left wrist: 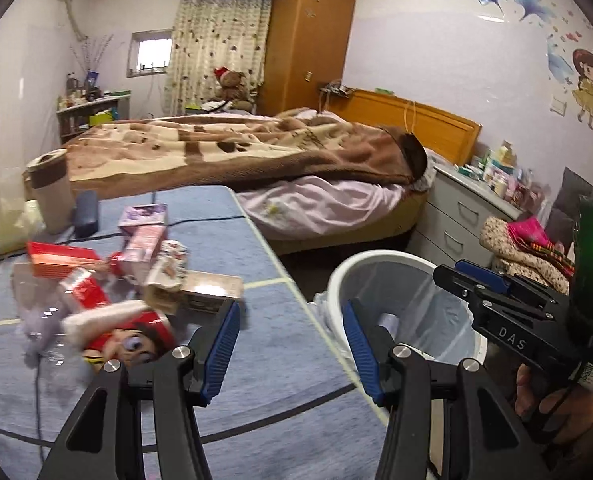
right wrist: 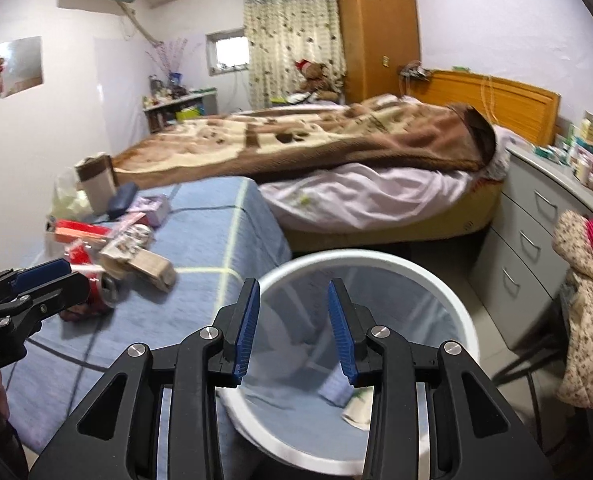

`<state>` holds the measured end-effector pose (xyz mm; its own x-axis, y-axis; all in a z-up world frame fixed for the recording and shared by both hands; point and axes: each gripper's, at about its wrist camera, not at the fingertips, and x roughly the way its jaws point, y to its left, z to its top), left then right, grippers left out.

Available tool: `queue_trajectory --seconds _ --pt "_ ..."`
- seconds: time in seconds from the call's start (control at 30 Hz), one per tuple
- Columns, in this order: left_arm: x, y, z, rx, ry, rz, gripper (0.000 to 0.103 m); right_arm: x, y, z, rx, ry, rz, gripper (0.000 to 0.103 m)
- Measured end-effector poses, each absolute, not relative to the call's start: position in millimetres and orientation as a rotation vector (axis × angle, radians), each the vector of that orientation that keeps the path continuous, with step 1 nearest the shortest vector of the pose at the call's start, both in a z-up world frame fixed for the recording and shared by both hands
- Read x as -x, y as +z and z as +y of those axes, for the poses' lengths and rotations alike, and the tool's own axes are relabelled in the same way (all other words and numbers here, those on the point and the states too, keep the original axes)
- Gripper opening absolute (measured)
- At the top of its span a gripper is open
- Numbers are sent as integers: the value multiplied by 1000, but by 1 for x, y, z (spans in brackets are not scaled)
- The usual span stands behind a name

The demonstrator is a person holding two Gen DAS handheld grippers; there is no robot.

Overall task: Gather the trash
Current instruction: 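Move both tools back to the bed toward the red can and paper carton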

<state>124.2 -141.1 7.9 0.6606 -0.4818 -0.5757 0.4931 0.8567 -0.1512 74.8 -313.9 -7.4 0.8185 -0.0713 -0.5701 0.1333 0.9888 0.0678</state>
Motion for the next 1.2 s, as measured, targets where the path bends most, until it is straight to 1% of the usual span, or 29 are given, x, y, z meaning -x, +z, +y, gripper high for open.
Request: queue_trajectory --seconds 0.07,0.1,0.13,0.3,0.57,0.93,1.2 --pt "-125 12 -127 -13 -530 633 54 -79 -6 -305 -93 -88 591 41" --pt "-125 13 -121 -12 -520 631 54 -81 -5 -301 -85 -77 588 48" --pt "-127 15 -114 -12 -507 627 55 -85 -5 -296 -79 -62 586 52" --pt "-134 14 -84 -11 -459 628 57 -102 -6 -278 -68 3 591 53" --pt "-152 -3 -48 -32 -422 675 59 -137 -20 -246 -28 119 648 53" --pt "-176 -34 -42 -116 -488 745 61 -185 -44 -218 65 268 753 53" --pt "-198 -49 -52 -176 -558 789 61 -198 -56 -219 36 313 817 53"
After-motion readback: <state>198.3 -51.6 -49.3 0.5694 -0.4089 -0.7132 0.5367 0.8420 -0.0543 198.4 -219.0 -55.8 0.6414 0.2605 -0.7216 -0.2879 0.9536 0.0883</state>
